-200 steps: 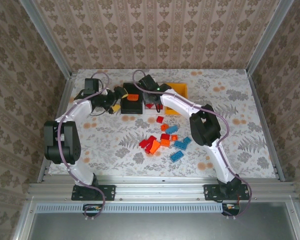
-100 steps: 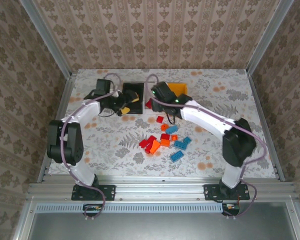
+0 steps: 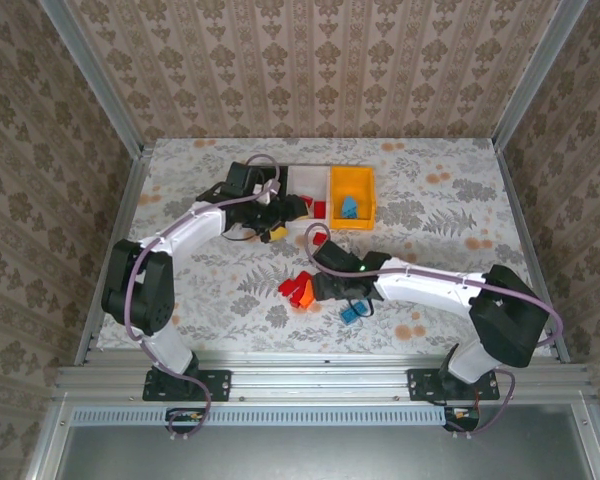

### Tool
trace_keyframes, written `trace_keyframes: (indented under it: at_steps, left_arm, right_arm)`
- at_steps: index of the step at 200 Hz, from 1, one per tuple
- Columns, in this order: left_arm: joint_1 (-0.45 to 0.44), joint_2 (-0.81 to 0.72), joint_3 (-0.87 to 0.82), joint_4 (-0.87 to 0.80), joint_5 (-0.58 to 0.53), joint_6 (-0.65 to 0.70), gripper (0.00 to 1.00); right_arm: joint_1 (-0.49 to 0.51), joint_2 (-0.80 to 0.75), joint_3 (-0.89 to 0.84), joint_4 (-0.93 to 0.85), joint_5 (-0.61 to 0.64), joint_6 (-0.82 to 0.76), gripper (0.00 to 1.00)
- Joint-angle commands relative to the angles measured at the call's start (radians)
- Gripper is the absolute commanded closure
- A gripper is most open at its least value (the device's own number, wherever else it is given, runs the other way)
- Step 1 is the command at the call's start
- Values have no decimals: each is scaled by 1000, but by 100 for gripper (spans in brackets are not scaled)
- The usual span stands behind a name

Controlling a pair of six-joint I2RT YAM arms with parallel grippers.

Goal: Sort the legos into containers by color

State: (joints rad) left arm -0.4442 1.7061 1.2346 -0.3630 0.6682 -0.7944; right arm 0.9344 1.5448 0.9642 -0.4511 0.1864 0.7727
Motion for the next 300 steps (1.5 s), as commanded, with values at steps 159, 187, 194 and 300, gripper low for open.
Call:
trace_keyframes:
  at_steps: [159,187,194,300]
  left_arm:
    - [30,-8,28,-25,-12,38,11]
    - [30,-7,29,-24,-10,38,11]
    - [30,-7,28,-24,-10,36,11]
    - [34,-6,34,-28,-19,47,11]
  right_arm:
    - [74,172,4,107,161,299,60]
    - [72,147,-28,78,161,297,61]
    - [72,133,-44,75,154,295,62]
    - [63,47,-14,1,138,163,49]
